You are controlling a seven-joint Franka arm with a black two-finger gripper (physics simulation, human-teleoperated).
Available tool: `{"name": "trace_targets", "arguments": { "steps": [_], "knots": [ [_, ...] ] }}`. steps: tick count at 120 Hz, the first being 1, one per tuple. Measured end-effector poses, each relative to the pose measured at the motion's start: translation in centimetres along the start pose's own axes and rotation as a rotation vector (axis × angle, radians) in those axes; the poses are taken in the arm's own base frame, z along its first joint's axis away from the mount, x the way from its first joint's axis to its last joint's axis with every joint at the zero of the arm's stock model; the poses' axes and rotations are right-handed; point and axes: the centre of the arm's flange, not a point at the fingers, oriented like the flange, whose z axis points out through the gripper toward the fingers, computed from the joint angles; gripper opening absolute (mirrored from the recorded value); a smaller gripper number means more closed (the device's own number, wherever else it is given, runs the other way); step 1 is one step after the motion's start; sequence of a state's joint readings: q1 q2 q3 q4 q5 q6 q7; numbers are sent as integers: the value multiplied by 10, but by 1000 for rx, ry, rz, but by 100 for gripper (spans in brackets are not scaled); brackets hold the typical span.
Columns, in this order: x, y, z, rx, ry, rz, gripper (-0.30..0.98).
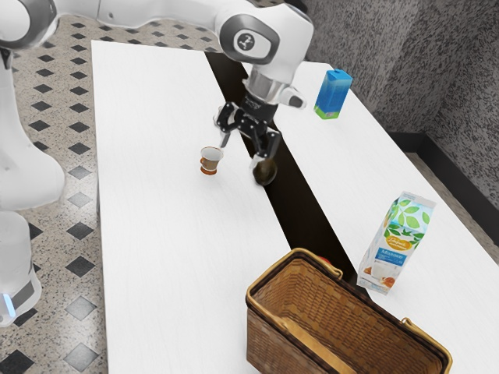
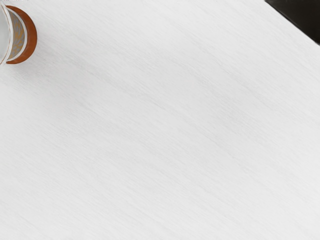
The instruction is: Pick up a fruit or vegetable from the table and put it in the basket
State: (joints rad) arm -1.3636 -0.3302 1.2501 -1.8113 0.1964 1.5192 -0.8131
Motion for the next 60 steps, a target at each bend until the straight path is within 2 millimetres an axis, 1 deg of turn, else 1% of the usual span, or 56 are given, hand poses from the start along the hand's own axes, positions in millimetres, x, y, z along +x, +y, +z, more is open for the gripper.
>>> {"name": "trace_targets", "arguments": {
  "steps": [4, 13, 23, 29, 41, 49, 60],
  "knots": [
    [2, -5, 0, -16, 1, -7, 66],
    [14, -24, -1, -54, 9, -27, 66],
    [30, -36, 4, -83, 7, -48, 66],
    [35, -37, 6, -83, 20, -53, 66],
    [45, -29, 18, -44, 55, -63, 66],
    [52, -29, 23, -35, 75, -67, 65],
    [57, -23, 22, -30, 107, -55, 64]
  ]
}}
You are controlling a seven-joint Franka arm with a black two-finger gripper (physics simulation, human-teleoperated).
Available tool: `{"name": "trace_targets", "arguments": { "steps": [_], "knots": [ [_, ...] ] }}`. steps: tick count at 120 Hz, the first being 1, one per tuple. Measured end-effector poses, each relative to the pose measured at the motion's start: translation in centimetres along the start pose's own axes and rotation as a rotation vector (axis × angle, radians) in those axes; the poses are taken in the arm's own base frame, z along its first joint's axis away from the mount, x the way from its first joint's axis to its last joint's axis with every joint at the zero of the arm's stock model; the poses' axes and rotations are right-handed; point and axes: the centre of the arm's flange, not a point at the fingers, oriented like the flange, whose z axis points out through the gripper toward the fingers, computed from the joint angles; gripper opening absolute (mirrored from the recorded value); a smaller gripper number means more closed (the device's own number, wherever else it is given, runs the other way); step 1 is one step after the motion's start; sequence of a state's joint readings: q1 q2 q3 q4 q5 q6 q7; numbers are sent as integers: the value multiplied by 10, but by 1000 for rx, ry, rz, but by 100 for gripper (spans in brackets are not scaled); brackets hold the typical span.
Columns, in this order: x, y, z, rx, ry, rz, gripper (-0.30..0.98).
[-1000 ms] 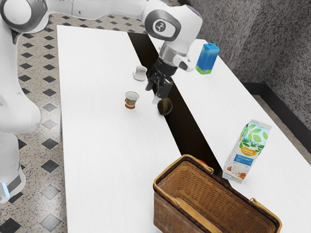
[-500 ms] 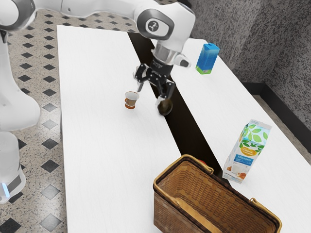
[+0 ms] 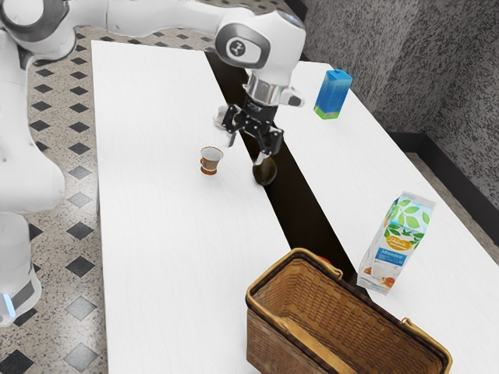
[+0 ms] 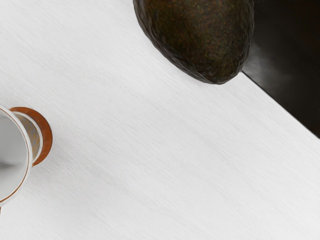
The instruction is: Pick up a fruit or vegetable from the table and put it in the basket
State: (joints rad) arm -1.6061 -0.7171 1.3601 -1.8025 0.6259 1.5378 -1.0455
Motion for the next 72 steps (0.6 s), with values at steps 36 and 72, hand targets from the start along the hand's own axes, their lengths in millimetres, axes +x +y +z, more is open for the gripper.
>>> {"name": "trace_targets", "arguments": {
  "steps": [36, 72],
  "knots": [
    [18, 7, 23, 16, 37, -19, 63],
    [41, 19, 47, -26, 98, -53, 61]
  ]
}}
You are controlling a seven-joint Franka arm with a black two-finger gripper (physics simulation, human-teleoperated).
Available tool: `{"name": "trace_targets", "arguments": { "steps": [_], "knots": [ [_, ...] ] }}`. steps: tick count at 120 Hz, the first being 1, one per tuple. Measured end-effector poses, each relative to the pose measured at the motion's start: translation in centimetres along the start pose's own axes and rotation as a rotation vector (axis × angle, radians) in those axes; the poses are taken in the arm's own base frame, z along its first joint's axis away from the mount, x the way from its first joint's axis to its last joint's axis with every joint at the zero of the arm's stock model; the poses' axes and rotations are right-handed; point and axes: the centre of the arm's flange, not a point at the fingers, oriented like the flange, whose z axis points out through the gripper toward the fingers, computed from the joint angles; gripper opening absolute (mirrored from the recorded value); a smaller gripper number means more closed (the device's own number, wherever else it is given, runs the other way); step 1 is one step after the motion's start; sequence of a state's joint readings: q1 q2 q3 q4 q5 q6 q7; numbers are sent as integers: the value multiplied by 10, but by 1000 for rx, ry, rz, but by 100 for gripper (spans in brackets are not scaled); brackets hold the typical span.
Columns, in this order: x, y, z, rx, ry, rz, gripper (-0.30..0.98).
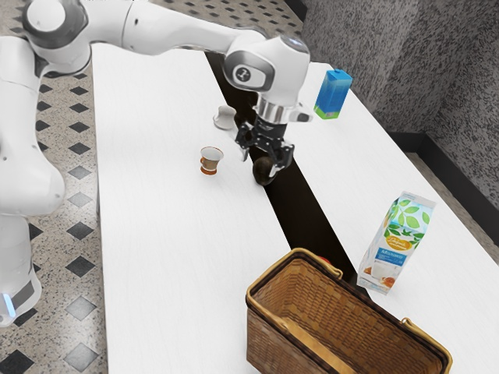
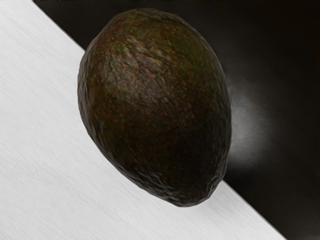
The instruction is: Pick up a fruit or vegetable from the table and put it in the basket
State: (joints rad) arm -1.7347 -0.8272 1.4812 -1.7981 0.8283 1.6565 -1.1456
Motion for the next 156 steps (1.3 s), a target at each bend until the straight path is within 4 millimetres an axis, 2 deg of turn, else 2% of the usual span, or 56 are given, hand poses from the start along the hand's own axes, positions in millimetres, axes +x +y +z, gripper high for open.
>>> {"name": "trace_targets", "arguments": {
  "steps": [28, 55, 79, 96, 109, 116, 156],
  "knots": [
    [8, -2, 11, -13, 2, -27, 61],
    [13, -2, 10, -2, 44, -30, 61],
    [23, -6, 17, 13, 83, -32, 62],
    [22, 0, 22, 1, 84, -15, 63],
    [31, -5, 43, 18, 62, -30, 63],
    [33, -6, 48, 19, 57, -32, 63],
    [41, 5, 38, -7, 110, -14, 62]
  ]
}}
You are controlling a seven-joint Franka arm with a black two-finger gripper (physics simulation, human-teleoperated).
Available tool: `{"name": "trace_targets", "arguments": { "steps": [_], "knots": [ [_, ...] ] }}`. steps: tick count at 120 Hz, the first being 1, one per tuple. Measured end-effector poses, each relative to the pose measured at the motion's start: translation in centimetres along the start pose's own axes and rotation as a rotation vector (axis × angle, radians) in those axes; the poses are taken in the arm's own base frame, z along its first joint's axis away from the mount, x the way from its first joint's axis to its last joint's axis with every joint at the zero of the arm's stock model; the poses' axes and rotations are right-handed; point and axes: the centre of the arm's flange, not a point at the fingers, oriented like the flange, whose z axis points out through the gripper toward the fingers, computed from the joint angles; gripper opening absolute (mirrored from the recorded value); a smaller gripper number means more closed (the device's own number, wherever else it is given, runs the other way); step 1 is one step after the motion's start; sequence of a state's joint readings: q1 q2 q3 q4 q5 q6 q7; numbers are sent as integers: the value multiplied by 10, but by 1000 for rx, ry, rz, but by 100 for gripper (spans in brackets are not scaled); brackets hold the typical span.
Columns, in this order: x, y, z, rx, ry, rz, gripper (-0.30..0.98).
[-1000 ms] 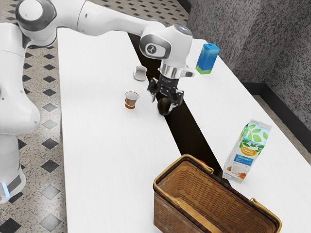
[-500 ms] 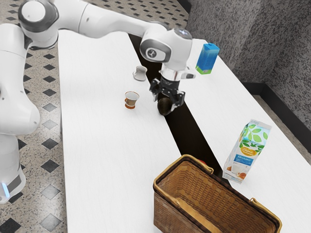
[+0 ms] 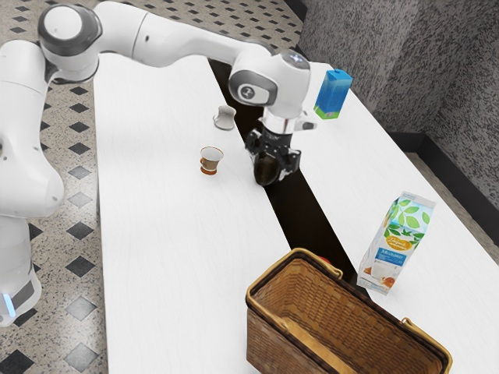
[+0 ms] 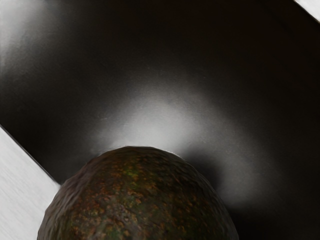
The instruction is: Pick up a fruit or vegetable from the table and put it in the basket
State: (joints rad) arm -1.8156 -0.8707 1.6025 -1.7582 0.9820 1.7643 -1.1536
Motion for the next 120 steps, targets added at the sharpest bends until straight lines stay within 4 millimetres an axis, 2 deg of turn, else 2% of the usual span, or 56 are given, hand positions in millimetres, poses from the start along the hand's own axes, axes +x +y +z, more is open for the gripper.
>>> {"name": "trace_targets", "arguments": {
  "steps": [17, 33, 41, 57, 67, 85, 99, 111, 120],
  "knots": [
    [4, 2, 6, 2, 9, 7, 60],
    [7, 0, 13, 10, 4, 1, 39],
    [6, 2, 15, 8, -1, -3, 35],
    [5, 5, 5, 15, -2, -12, 33],
    [5, 7, -16, 20, -6, -23, 31],
    [-9, 10, -55, 58, -15, -33, 31],
    [-37, 19, -104, 92, 17, -33, 31],
    [-69, 21, -161, 94, 59, -38, 31],
    [-95, 26, -191, 85, 72, -20, 30]
  ]
}}
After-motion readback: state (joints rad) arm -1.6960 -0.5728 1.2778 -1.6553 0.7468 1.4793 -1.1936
